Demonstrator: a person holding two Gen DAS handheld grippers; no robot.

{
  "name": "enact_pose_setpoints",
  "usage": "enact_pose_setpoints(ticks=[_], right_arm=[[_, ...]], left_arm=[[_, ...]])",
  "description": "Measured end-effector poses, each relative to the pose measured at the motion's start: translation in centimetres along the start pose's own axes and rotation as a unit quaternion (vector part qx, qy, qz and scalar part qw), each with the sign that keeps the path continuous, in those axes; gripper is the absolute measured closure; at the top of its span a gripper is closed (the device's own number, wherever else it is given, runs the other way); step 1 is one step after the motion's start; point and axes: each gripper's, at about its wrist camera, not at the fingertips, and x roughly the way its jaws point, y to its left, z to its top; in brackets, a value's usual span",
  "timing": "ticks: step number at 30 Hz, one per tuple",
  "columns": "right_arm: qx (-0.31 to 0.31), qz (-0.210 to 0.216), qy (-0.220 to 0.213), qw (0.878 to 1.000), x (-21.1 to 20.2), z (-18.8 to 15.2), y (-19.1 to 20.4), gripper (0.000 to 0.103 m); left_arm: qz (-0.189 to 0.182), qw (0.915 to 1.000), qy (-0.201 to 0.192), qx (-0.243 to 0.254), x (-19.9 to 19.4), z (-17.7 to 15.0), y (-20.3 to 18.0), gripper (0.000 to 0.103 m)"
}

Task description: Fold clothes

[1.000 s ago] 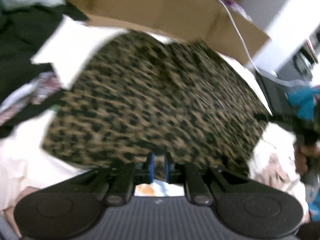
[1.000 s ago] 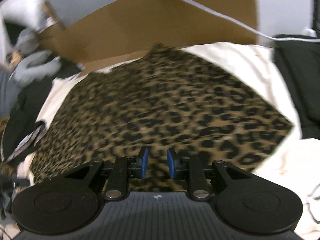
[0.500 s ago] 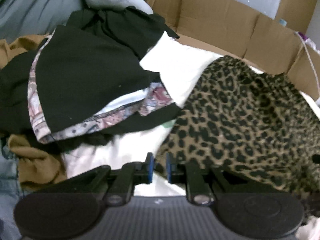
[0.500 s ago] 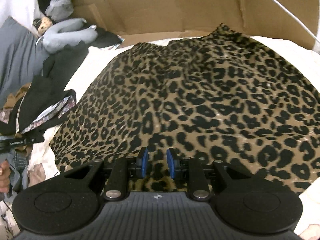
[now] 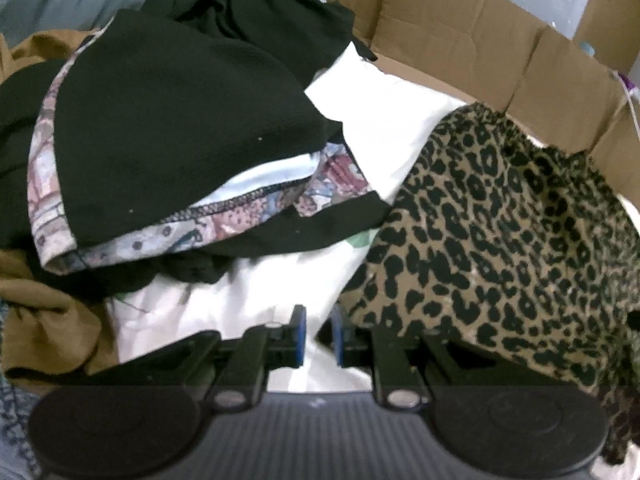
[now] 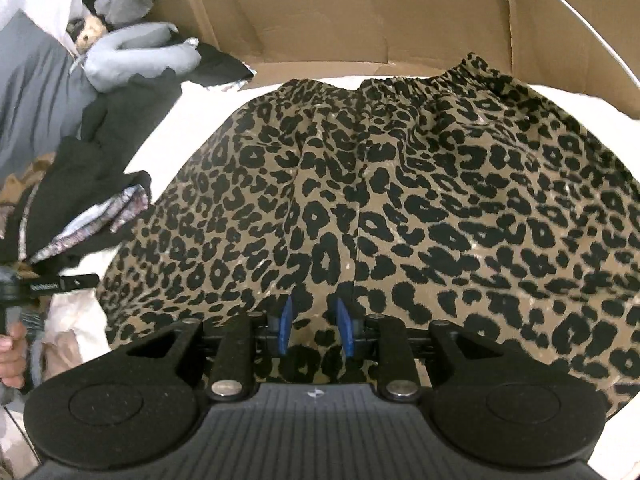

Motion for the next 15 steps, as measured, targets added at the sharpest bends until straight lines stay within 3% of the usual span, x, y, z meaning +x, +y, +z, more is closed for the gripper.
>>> enact_pose_setpoints(ticks=[2, 8, 13, 15], right_arm=[[-0.012, -0.008, 0.004, 1.000, 0.3, 0.1, 0.2, 0.068], [-0.009, -0.053, 0.046, 0.997, 2.0, -1.1, -1.3, 0.068], [0.001, -0.049, 0.051, 0.997, 1.8, -1.7, -2.1, 0.067], [0.002, -0.047, 0.052, 0.998, 1.7, -1.8, -2.2, 0.067]], left_arm=[[0.005, 1.0000, 0.006, 0.002, 0.4, -0.1, -0.1, 0.081], [0.010, 0.9998, 0.015, 0.009, 1.4, -0.8, -0.3, 0.075], [0.013, 0.9996, 0.014, 0.022, 1.7, -1.3, -0.7, 0.071], [0.007, 0.9999, 0.013, -0.002, 1.7, -1.3, -0.3, 0.072]])
